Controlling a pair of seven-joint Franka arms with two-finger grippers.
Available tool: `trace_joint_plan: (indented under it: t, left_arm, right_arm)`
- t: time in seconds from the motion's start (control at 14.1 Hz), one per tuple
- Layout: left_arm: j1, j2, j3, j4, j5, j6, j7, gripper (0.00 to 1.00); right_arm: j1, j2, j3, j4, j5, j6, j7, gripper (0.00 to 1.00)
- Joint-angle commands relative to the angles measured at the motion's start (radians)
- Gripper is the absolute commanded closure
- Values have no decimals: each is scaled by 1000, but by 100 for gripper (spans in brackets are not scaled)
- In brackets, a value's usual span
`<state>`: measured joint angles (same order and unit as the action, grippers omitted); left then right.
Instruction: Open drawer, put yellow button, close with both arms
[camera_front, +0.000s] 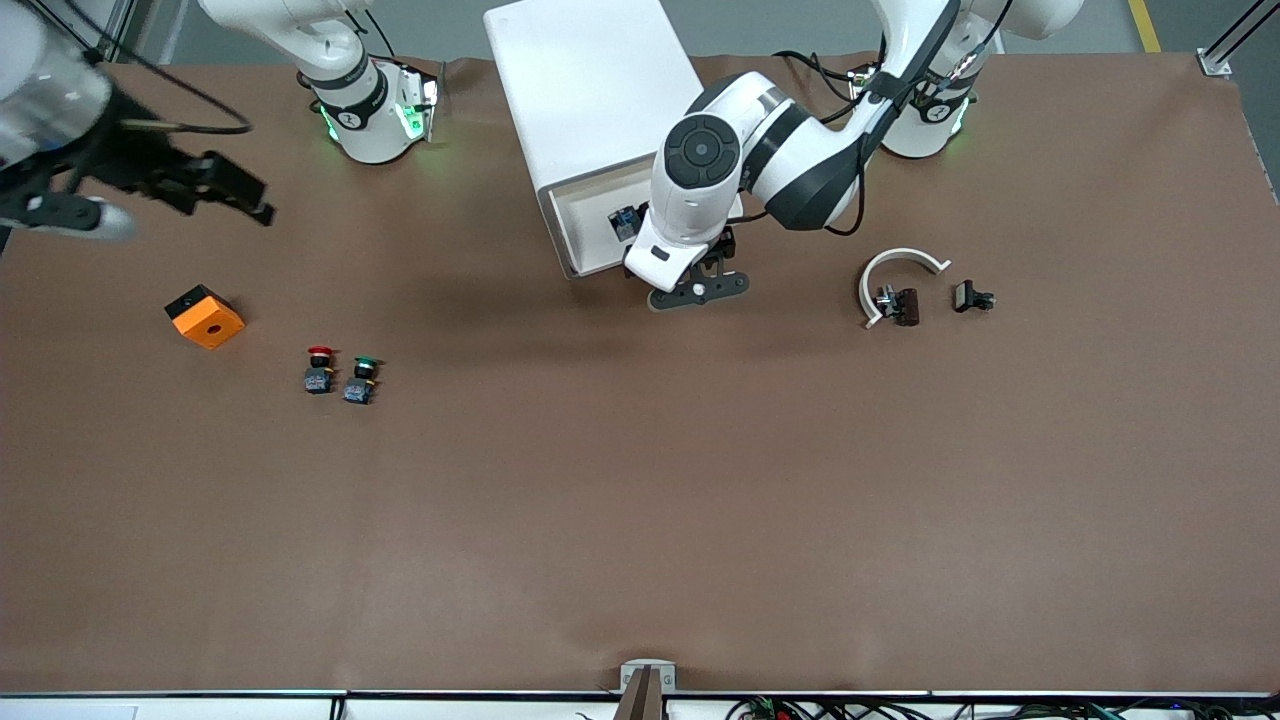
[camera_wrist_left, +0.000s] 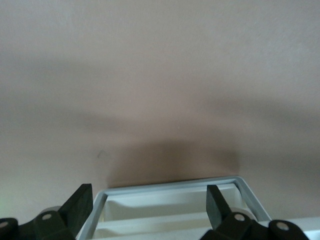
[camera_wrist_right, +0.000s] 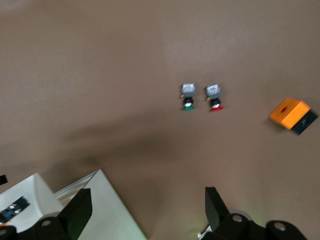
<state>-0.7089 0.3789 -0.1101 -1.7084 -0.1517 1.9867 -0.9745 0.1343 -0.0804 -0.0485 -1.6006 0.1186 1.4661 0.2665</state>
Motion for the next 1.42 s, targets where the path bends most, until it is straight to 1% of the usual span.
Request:
trace_joint_plan:
  t: [0.0, 0.14, 0.21, 0.36, 0.78, 0.92, 1.14, 1.35]
  left_arm:
    - [8, -8, -8, -22, -28, 1, -10, 0]
    - [5, -8, -8, -22, -104, 1, -19, 0]
    - [2, -9, -14, -22, -121, 1, -19, 0]
    - [2, -12, -48, -33, -123, 1, -29, 0]
    - [3, -8, -111, -80, -131, 6, -39, 0]
    - [3, -8, -122, -97, -186, 4, -38, 0]
    - [3, -6, -144, -108, -221, 6, -36, 0]
    - [2, 9, -164, -112, -227, 6, -36, 0]
  right_arm:
    - [-100, -25, 21, -36, -22, 43, -134, 0]
    - [-146, -18, 21, -32, -30, 66, -190, 0]
    - [-154, -13, 21, -29, -39, 69, -191, 0]
    - [-151, -6, 22, -16, -88, 71, -190, 0]
    - [-147, -6, 27, -12, -91, 66, -178, 0]
    - [-150, -4, 27, -9, -91, 66, -176, 0]
    - [-151, -4, 27, -9, -91, 57, -179, 0]
    - [-148, 7, 27, -7, -91, 48, -179, 0]
